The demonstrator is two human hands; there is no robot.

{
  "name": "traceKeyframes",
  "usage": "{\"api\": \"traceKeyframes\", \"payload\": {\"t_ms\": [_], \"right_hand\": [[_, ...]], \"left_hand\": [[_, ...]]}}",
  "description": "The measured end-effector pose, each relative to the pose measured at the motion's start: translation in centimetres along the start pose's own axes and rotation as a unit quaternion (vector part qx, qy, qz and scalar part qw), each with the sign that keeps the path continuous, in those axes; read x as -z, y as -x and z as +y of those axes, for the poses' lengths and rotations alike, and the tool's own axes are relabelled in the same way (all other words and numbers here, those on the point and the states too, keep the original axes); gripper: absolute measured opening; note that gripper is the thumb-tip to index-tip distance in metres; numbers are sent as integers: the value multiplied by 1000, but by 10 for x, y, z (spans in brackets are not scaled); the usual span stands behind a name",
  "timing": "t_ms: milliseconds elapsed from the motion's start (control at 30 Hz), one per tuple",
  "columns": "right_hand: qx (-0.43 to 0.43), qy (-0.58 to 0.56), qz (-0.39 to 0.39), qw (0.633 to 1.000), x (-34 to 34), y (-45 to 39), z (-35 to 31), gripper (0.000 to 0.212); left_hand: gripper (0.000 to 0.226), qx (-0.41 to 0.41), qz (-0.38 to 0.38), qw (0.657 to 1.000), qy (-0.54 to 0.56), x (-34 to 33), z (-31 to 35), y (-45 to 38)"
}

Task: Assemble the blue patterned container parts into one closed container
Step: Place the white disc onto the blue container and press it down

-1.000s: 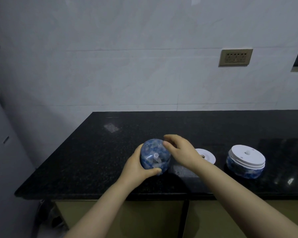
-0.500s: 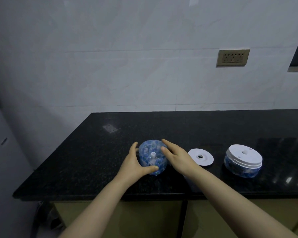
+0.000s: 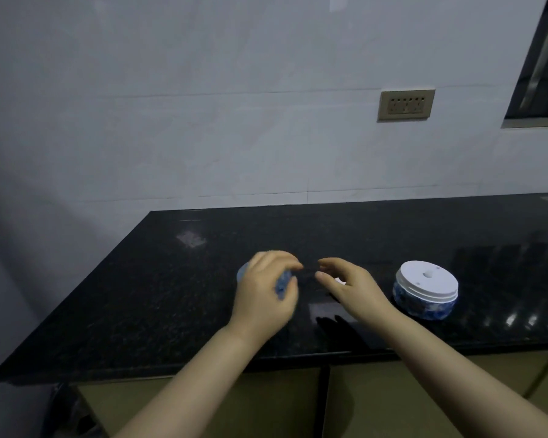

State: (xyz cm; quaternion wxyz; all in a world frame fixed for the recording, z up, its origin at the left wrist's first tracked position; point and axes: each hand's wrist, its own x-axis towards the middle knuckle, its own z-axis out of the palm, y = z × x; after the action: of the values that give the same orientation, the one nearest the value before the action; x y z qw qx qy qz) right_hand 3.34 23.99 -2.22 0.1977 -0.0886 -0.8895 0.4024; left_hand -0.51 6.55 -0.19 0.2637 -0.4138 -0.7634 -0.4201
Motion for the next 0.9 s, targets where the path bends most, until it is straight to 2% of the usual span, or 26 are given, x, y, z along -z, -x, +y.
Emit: {"api": "traceKeyframes", "payload": {"t_ms": [67,167,300,433,533,733,900], "right_hand": [[-13,38,12,999,9,-1,7,35],[-25,132,10,991,18,-3,18,25],[-64,263,-8,963,21,-9,32,24],[-64,290,-40,954,19,-12,39,21],[-70,272,-37,959,17,-11,39,23],[-64,269,-47,960,18,-7,39,22],[-50,250,-37,966,21,-2,40,23]], "left_hand": [[17,-30,-60,998,17,-17,14,-1],[23,28,-153,988,14,-49,23,-3],[32,148,-230,959,-70,-80,22,-14],[39,174,-287,920,-201,-100,18,-27],[38,193,-299,908,-221,-107,16,-34],[38,318,-311,889,-111,-113,13,-38],[39,393,-246,886,-6,-114,13,-43]]}}
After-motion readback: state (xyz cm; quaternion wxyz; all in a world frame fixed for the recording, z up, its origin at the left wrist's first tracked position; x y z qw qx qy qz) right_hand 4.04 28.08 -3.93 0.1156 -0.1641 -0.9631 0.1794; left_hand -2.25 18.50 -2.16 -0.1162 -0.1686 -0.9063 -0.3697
